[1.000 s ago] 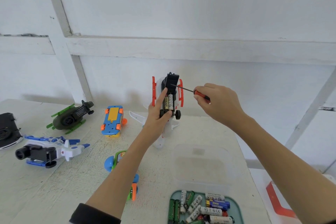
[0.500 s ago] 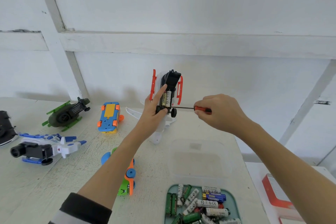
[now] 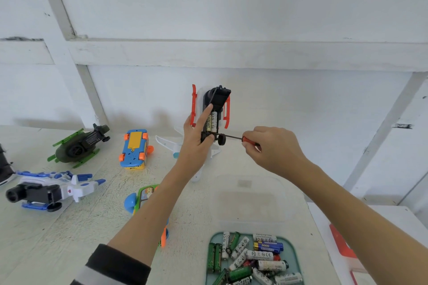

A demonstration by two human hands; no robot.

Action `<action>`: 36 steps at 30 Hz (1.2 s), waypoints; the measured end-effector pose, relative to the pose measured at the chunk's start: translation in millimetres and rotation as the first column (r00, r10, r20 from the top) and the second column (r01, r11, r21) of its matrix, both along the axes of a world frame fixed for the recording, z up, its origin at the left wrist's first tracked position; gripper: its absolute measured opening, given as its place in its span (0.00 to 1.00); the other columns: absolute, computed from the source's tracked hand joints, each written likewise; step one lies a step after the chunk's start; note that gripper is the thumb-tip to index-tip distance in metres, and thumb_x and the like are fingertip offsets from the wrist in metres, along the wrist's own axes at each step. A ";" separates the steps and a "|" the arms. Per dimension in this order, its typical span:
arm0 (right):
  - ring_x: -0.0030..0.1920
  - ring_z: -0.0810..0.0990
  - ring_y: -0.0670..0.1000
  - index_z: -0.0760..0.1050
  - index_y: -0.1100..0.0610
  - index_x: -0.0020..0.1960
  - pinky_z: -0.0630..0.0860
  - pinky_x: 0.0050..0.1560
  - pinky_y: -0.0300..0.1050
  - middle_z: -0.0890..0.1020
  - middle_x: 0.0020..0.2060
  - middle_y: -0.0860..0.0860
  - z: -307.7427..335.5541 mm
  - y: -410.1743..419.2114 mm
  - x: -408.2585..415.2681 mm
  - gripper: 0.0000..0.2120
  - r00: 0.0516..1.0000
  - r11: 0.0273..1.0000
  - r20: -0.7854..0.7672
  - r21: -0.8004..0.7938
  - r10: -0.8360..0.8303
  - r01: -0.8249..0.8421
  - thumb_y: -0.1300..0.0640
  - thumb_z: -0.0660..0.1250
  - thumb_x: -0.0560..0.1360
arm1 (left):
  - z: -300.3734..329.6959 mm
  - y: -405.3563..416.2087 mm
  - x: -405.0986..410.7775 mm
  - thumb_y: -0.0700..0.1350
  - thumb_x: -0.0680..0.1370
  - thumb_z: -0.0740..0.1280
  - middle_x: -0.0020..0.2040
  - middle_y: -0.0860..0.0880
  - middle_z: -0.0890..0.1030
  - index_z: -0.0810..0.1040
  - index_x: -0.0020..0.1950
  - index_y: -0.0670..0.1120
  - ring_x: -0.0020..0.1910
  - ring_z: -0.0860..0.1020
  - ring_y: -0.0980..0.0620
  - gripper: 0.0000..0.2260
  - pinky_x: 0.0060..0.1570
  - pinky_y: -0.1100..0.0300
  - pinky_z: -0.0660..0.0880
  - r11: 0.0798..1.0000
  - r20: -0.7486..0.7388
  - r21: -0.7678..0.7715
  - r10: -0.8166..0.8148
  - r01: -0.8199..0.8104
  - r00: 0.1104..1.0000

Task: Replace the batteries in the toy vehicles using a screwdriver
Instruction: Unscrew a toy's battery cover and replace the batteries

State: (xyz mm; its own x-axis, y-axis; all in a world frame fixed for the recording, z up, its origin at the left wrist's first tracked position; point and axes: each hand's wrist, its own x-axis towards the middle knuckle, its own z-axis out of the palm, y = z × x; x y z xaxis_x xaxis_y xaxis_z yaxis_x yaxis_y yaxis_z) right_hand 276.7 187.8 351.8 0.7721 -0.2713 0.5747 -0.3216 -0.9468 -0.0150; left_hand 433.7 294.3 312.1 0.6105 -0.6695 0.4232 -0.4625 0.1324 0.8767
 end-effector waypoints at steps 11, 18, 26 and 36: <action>0.19 0.65 0.52 0.80 0.56 0.39 0.58 0.22 0.34 0.72 0.25 0.47 -17.1 1.3 -14.7 0.13 0.993 0.998 0.096 -0.028 0.064 -0.062 0.53 0.58 0.74 | 6.8 -2.3 -7.0 0.30 0.79 0.55 0.66 0.43 0.64 0.60 0.67 0.69 0.44 0.70 0.77 0.33 0.49 0.79 0.68 0.999 -0.030 0.022 -0.032 0.032 0.999; 0.25 0.73 0.49 0.79 0.54 0.33 0.71 0.25 0.40 0.76 0.24 0.46 2.3 -13.5 -31.7 0.12 0.988 0.992 0.152 0.121 0.026 -0.045 0.50 0.61 0.69 | -1.4 0.7 -0.4 0.32 0.79 0.57 0.71 0.46 0.60 0.62 0.66 0.74 0.60 0.70 0.61 0.35 0.65 0.58 0.70 0.983 0.027 0.147 -0.115 0.110 0.993; 0.35 0.75 0.55 0.78 0.58 0.36 0.65 0.32 0.39 0.79 0.30 0.52 32.2 -31.5 -23.7 0.10 0.991 0.989 -0.005 0.062 -0.135 0.135 0.53 0.66 0.72 | 2.0 2.8 1.6 0.35 0.79 0.58 0.75 0.50 0.55 0.60 0.66 0.77 0.68 0.65 0.48 0.35 0.64 0.58 0.66 0.926 0.192 0.336 -0.246 0.172 0.950; 0.33 0.71 0.55 0.75 0.61 0.35 0.58 0.29 0.39 0.77 0.29 0.54 12.8 -31.0 -31.4 0.14 0.981 0.987 -0.112 0.023 -0.156 0.160 0.52 0.62 0.73 | -3.2 3.1 -5.1 0.38 0.78 0.59 0.77 0.52 0.51 0.56 0.65 0.79 0.73 0.58 0.48 0.35 0.70 0.42 0.60 0.842 0.317 0.523 -0.336 0.132 0.887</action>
